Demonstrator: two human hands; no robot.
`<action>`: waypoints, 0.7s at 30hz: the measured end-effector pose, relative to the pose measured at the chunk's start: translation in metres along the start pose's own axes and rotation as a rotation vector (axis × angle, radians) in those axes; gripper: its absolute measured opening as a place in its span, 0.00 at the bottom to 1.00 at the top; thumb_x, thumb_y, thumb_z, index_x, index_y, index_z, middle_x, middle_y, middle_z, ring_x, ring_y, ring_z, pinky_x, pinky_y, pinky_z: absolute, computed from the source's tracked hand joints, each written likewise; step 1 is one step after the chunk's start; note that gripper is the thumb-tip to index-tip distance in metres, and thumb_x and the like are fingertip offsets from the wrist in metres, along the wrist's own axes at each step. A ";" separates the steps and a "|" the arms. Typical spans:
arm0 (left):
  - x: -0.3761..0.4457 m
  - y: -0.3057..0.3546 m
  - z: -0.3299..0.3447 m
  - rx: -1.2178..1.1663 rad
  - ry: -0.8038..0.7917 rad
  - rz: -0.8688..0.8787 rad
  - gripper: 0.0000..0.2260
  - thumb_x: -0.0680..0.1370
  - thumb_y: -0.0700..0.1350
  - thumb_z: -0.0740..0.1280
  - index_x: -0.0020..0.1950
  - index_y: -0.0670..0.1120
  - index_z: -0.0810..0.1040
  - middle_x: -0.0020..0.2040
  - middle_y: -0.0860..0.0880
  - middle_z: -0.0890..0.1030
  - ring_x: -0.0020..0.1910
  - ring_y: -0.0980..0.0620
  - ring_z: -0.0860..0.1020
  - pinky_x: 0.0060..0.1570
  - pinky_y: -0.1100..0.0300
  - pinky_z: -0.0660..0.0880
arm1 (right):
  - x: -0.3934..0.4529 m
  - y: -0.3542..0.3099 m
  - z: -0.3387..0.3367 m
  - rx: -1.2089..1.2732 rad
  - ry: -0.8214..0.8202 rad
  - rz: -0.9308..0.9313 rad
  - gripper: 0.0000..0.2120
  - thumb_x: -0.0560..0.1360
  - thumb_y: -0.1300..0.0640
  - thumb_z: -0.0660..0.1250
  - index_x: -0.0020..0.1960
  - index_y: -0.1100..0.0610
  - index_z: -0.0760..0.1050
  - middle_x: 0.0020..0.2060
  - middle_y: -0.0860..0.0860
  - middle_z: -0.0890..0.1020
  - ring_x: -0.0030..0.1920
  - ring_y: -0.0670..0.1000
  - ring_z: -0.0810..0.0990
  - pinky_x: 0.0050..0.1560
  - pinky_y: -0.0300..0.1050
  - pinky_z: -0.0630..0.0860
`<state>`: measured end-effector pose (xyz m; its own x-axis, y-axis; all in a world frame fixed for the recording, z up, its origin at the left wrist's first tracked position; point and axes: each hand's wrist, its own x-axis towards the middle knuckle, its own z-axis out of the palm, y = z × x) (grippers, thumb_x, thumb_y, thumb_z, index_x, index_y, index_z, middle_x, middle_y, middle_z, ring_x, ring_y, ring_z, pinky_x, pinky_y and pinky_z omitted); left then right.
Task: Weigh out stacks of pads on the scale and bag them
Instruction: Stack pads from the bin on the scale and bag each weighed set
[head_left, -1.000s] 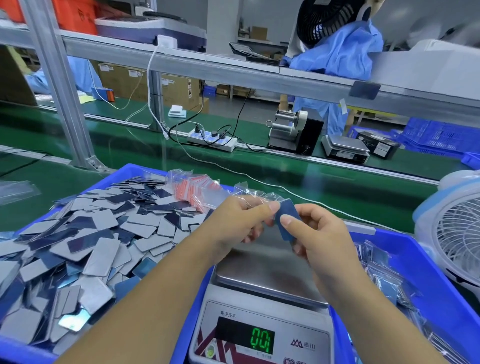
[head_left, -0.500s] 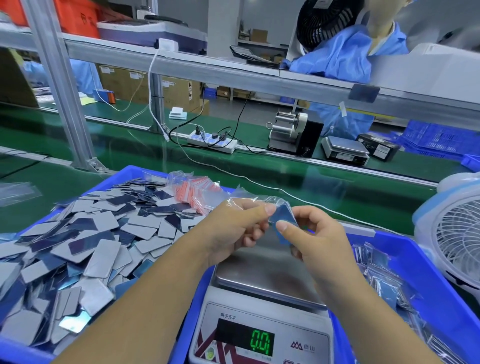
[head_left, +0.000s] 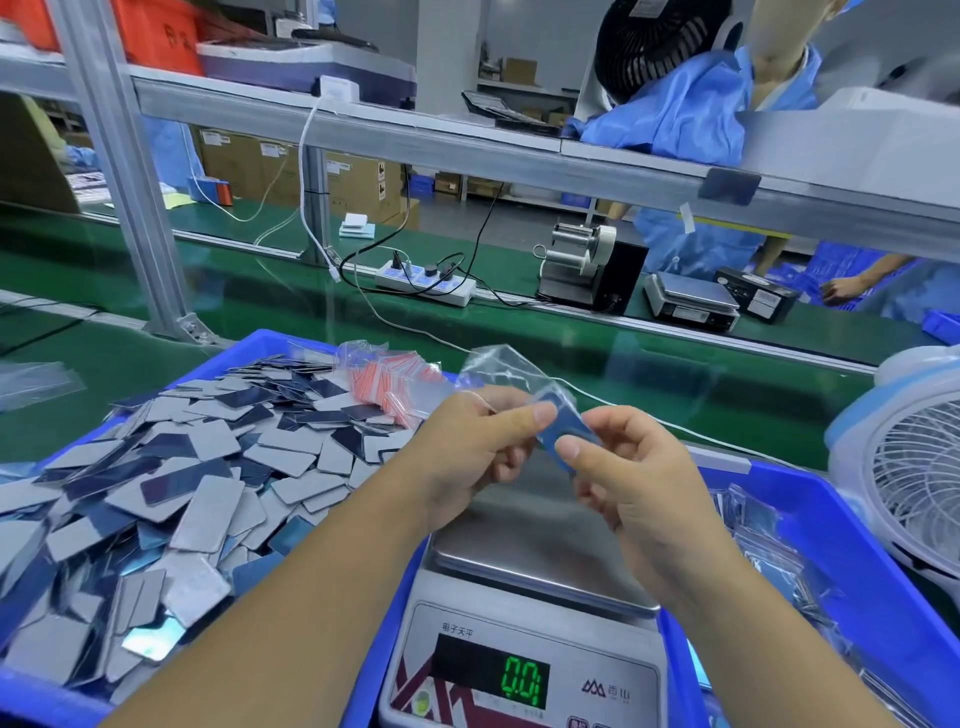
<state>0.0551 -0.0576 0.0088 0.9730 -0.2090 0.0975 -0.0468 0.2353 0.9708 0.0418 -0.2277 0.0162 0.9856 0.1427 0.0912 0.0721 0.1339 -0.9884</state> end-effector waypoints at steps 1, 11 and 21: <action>0.002 0.000 0.000 -0.081 0.044 0.028 0.05 0.71 0.49 0.74 0.41 0.48 0.83 0.32 0.52 0.74 0.29 0.57 0.68 0.26 0.67 0.64 | 0.001 0.000 -0.001 0.047 0.000 0.007 0.15 0.64 0.61 0.78 0.48 0.56 0.77 0.35 0.51 0.80 0.29 0.48 0.75 0.28 0.38 0.73; -0.005 -0.005 0.011 0.080 -0.024 -0.014 0.03 0.69 0.47 0.77 0.40 0.51 0.85 0.33 0.51 0.77 0.29 0.56 0.72 0.28 0.66 0.68 | 0.001 0.004 0.002 0.157 0.030 -0.028 0.10 0.72 0.70 0.70 0.38 0.56 0.82 0.32 0.55 0.80 0.29 0.51 0.77 0.29 0.38 0.75; -0.005 -0.008 0.009 0.092 -0.039 -0.031 0.07 0.70 0.45 0.77 0.47 0.51 0.85 0.40 0.51 0.83 0.39 0.55 0.77 0.38 0.62 0.72 | 0.002 0.007 0.000 0.007 0.011 -0.042 0.06 0.75 0.59 0.70 0.41 0.52 0.84 0.31 0.51 0.79 0.29 0.47 0.73 0.28 0.37 0.70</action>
<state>0.0491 -0.0667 0.0029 0.9649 -0.2520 0.0743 -0.0394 0.1408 0.9892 0.0444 -0.2264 0.0094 0.9834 0.1258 0.1308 0.1120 0.1463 -0.9829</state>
